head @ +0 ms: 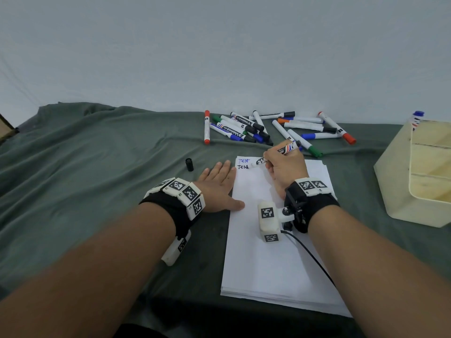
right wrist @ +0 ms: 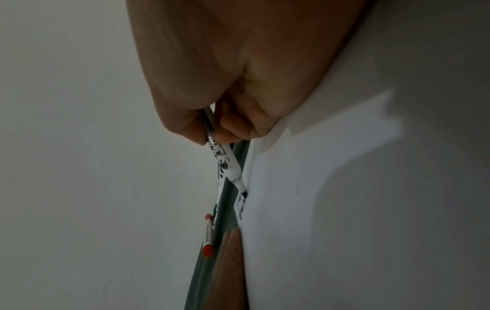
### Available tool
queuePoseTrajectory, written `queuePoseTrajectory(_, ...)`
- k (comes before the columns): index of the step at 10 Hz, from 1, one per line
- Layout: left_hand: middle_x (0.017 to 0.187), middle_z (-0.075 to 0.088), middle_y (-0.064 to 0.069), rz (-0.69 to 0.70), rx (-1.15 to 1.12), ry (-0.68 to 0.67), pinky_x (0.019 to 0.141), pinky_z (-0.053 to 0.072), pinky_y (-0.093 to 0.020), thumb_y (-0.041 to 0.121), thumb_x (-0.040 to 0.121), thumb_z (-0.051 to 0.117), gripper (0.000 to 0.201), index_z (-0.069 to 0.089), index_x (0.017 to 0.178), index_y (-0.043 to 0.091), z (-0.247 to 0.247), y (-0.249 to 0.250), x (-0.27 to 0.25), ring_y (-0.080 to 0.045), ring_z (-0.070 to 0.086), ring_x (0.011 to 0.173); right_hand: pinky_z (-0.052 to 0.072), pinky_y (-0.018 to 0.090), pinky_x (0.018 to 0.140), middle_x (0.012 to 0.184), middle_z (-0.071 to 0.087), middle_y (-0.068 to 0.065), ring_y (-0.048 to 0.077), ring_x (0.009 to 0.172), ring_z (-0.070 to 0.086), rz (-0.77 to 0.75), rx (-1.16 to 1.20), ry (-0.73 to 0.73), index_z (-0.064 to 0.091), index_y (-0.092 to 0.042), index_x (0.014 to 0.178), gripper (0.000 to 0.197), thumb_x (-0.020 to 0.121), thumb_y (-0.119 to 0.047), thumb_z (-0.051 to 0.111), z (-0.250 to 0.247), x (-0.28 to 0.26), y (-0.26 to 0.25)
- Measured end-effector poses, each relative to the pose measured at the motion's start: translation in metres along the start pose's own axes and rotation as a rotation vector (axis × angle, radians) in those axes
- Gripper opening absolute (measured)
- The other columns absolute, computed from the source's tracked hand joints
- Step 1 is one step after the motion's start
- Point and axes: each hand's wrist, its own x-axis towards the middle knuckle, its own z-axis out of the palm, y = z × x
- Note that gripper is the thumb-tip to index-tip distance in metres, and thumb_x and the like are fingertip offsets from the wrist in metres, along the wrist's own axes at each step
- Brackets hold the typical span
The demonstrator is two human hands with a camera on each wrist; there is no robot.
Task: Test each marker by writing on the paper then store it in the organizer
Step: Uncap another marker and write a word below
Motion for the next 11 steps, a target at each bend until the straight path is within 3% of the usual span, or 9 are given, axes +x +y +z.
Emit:
queuePoseTrajectory(1, 0.158, -0.033, -0.001, 0.001, -0.006, 0.001, 0.120, -0.013, -0.039, 0.068, 0.091, 0.041, 0.101, -0.022, 0.153, 0.018, 0.000, 0.000, -0.001, -0.018, -0.028, 0.146, 0.039, 0.028, 0.051, 0.057, 0.060, 0.002, 0.018, 0.058, 0.052, 0.002, 0.029, 0.009, 0.062, -0.016, 0.072, 0.005, 0.075, -0.012, 0.065, 0.000, -0.001, -0.001)
queuePoseTrajectory(2, 0.158, -0.033, 0.000, 0.000, -0.014, 0.005, 0.120, -0.013, -0.038, 0.067, 0.091, 0.042, 0.101, -0.021, 0.153, 0.018, -0.001, 0.001, -0.002, -0.017, -0.027, 0.146, 0.040, 0.019, 0.043, 0.055, 0.062, 0.001, 0.010, 0.048, 0.053, 0.004, 0.036, -0.009, 0.068, -0.009, 0.078, 0.004, 0.080, -0.013, 0.067, -0.002, -0.002, 0.000)
queuePoseTrajectory(3, 0.158, -0.032, 0.000, -0.005, -0.013, 0.002, 0.120, -0.012, -0.039, 0.067, 0.091, 0.042, 0.101, -0.021, 0.153, 0.018, -0.002, 0.002, -0.003, -0.017, -0.027, 0.146, 0.041, 0.021, 0.045, 0.056, 0.062, 0.001, 0.011, 0.049, 0.053, -0.002, 0.030, -0.006, 0.069, -0.009, 0.081, 0.005, 0.078, -0.012, 0.067, -0.001, -0.002, 0.000)
queuePoseTrajectory(4, 0.158, -0.032, 0.000, -0.008, -0.016, 0.002, 0.121, -0.011, -0.039, 0.066, 0.092, 0.042, 0.100, -0.021, 0.153, 0.018, -0.002, 0.003, -0.004, -0.017, -0.026, 0.146, 0.040, 0.027, 0.050, 0.057, 0.060, 0.002, 0.018, 0.057, 0.052, 0.008, 0.067, 0.020, 0.064, -0.020, 0.067, 0.009, 0.072, -0.013, 0.064, 0.000, -0.002, -0.001)
queuePoseTrajectory(5, 0.158, -0.032, 0.000, -0.010, -0.014, -0.004, 0.121, -0.011, -0.040, 0.066, 0.092, 0.042, 0.100, -0.021, 0.153, 0.018, -0.002, 0.003, -0.005, -0.017, -0.026, 0.146, 0.042, 0.027, 0.051, 0.058, 0.061, 0.003, 0.017, 0.054, 0.053, 0.046, 0.225, 0.053, 0.068, -0.020, 0.059, 0.016, 0.073, -0.011, 0.067, -0.003, -0.002, -0.003)
queuePoseTrajectory(7, 0.158, -0.032, 0.000, -0.017, -0.011, -0.011, 0.121, -0.010, -0.041, 0.065, 0.092, 0.041, 0.099, -0.021, 0.153, 0.018, -0.002, 0.004, -0.004, -0.017, -0.027, 0.146, 0.056, 0.022, 0.058, 0.068, 0.071, 0.008, 0.016, 0.059, 0.067, 0.116, 0.575, 0.038, 0.077, -0.014, 0.063, 0.027, 0.084, 0.001, 0.077, -0.012, -0.016, -0.011)
queuePoseTrajectory(8, 0.158, -0.033, 0.000, -0.017, -0.013, -0.010, 0.121, -0.010, -0.041, 0.065, 0.092, 0.041, 0.099, -0.021, 0.153, 0.018, -0.001, 0.003, -0.003, -0.017, -0.027, 0.146, 0.056, 0.021, 0.062, 0.072, 0.072, 0.007, 0.015, 0.062, 0.066, 0.085, 0.494, 0.023, 0.077, -0.013, 0.070, 0.018, 0.085, -0.003, 0.079, -0.023, -0.028, -0.019)
queuePoseTrajectory(9, 0.158, -0.032, -0.001, -0.016, -0.012, -0.008, 0.121, -0.010, -0.041, 0.065, 0.093, 0.041, 0.099, -0.021, 0.153, 0.017, -0.001, 0.003, -0.003, -0.017, -0.027, 0.146, 0.050, 0.021, 0.052, 0.068, 0.068, 0.001, 0.011, 0.053, 0.058, 0.092, 0.368, 0.053, 0.076, -0.016, 0.083, 0.005, 0.084, -0.015, 0.081, -0.041, -0.040, -0.021)
queuePoseTrajectory(11, 0.159, -0.032, -0.002, -0.014, -0.012, -0.005, 0.121, -0.010, -0.042, 0.064, 0.093, 0.041, 0.098, -0.021, 0.153, 0.016, -0.002, 0.003, -0.004, -0.018, -0.026, 0.147, 0.052, 0.023, 0.052, 0.058, 0.060, -0.005, 0.011, 0.050, 0.055, 0.223, 0.444, 0.164, 0.071, -0.014, 0.087, 0.014, 0.083, -0.019, 0.084, -0.078, -0.051, -0.015)
